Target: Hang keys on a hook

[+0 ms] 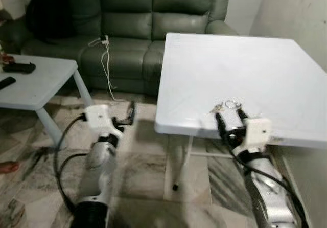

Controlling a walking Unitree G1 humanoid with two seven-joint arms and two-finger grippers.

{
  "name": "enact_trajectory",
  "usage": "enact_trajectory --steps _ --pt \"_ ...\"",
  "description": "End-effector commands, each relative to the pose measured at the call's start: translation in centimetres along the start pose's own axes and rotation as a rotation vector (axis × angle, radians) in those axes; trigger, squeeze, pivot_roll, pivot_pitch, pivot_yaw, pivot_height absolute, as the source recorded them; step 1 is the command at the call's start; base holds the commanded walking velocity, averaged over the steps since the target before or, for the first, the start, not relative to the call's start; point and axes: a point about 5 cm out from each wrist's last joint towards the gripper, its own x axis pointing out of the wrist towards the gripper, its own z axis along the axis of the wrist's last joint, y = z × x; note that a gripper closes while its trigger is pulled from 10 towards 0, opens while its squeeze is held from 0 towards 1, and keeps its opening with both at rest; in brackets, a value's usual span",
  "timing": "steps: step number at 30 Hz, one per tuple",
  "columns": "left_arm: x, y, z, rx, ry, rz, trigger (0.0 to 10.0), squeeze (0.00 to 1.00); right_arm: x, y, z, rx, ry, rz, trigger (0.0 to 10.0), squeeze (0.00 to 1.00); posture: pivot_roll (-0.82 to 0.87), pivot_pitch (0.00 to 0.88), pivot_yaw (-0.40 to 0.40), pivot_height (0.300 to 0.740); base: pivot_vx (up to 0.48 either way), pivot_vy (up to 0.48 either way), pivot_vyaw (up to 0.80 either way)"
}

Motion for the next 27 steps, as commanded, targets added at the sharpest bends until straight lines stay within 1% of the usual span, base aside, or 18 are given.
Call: enact_trajectory --steps 1,8,18,23,27 --pt "0.18 -1.14 0.16 -0.015 -0.014 -0.045 10.0 0.0 -0.01 -0.82 0.45 -0.014 -0.011 -0.027 10.0 0.0 -0.03 0.0 -0.038 0.74 0.0 0.0 0.0" --pt "0.14 -1.1 0.41 -0.019 -0.031 -0.044 10.0 0.0 0.07 -0.76 0.5 -0.013 -0.012 -0.024 10.0 0.0 -0.03 0.002 -0.04 0.74 0.0 0.0 0.0" --pt "0.17 -1.0 0.41 -0.027 -0.027 -0.033 10.0 0.0 0.1 -0.75 0.54 -0.013 -0.011 -0.023 10.0 0.0 -0.03 0.006 -0.04 0.74 0.0 0.0 0.0" --pt "0.16 -1.04 0.37 -0.026 -0.027 -0.037 10.0 0.0 0.06 -0.76 0.48 -0.014 -0.01 -0.022 10.0 0.0 -0.03 0.002 -0.041 0.74 0.096 0.0 0.0" --pt "0.15 -1.04 0.37 -0.027 -0.028 -0.038 10.0 0.0 0.06 -0.68 0.46 -0.013 -0.01 -0.019 10.0 0.0 -0.03 0.0 -0.041 0.74 0.24 0.0 0.0"
